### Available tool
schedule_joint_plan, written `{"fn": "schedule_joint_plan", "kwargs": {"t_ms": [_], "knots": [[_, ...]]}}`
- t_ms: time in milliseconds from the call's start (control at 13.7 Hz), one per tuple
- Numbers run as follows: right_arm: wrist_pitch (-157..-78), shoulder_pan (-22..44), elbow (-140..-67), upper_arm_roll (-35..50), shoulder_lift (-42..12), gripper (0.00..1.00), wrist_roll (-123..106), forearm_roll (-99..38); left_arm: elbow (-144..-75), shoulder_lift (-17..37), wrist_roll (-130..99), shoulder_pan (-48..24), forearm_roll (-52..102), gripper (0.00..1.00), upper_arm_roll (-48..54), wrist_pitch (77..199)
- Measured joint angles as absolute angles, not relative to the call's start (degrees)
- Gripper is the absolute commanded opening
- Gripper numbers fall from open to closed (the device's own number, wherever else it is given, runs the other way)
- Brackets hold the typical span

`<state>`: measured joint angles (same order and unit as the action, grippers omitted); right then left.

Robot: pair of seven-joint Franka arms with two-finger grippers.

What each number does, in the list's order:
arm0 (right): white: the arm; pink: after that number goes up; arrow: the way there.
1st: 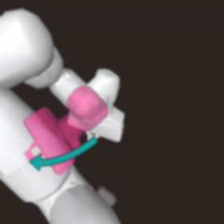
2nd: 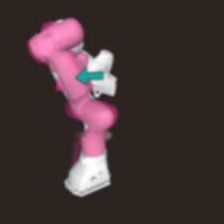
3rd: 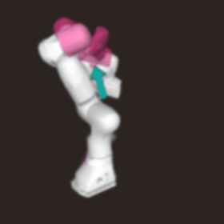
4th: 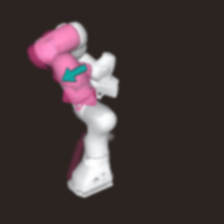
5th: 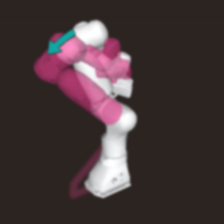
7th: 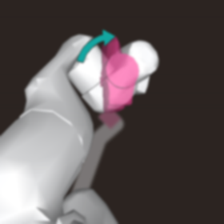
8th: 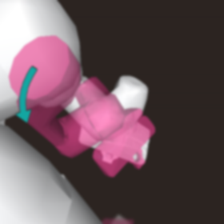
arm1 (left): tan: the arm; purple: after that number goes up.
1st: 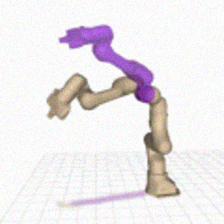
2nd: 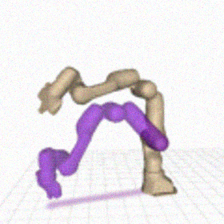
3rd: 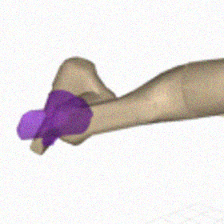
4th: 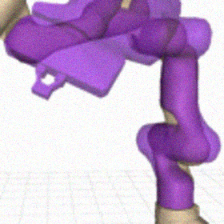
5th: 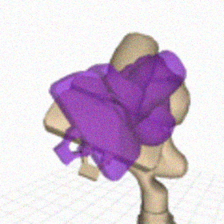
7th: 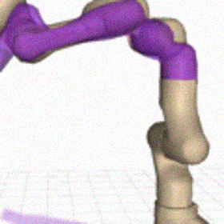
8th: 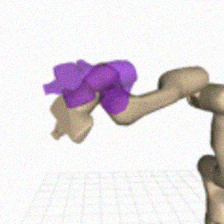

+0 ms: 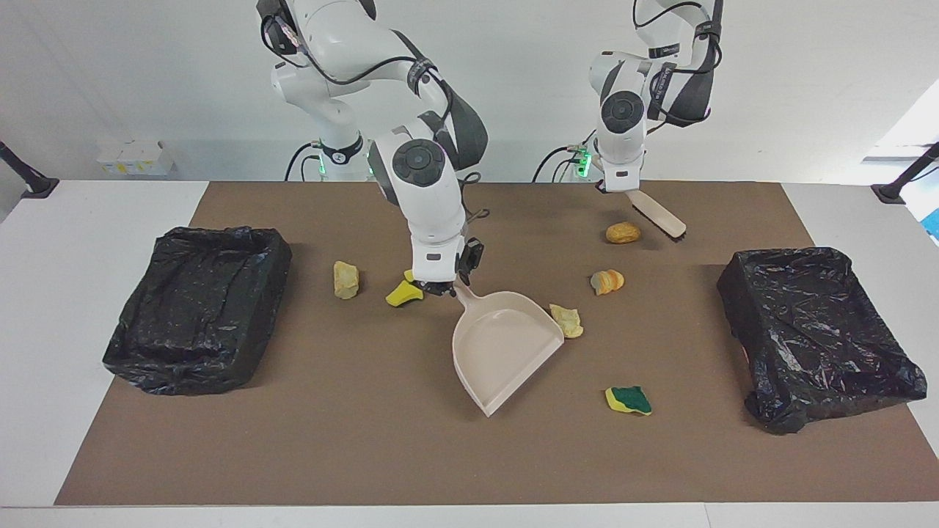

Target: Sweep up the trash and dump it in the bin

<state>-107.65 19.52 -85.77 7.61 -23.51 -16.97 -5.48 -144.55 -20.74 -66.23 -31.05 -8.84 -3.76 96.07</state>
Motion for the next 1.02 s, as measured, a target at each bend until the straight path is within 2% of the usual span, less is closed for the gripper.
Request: {"fn": "schedule_joint_plan", "kwargs": {"t_ms": [219, 364, 583, 874, 1020], "knots": [[-100.7, 16.7, -87.4, 7.5, -21.0, 0.0, -26.6, -5.4, -146.1, -20.4, -66.9, -31.1, -7.4, 0.0, -3.6, 101.2], [-99.3, 16.3, -89.5, 7.5, -19.3, 0.0, -31.3, -4.4, -146.2, -18.6, -66.9, -31.0, -6.8, 0.0, -3.6, 104.7], [-99.6, 17.8, -93.7, 7.8, -16.9, 0.0, -36.7, 1.0, -143.9, -14.3, -66.7, -30.4, -6.4, 0.0, -3.9, 108.5], [-106.6, 19.0, -102.3, 7.8, -12.8, 0.0, -50.5, 8.4, -137.6, -8.7, -60.9, -28.6, -4.7, 0.0, -4.1, 112.8], [-107.2, 19.2, -103.9, 7.8, -11.6, 0.0, -55.6, 9.4, -136.4, -7.2, -55.7, -28.6, -3.8, 0.0, -4.0, 115.2]]}}
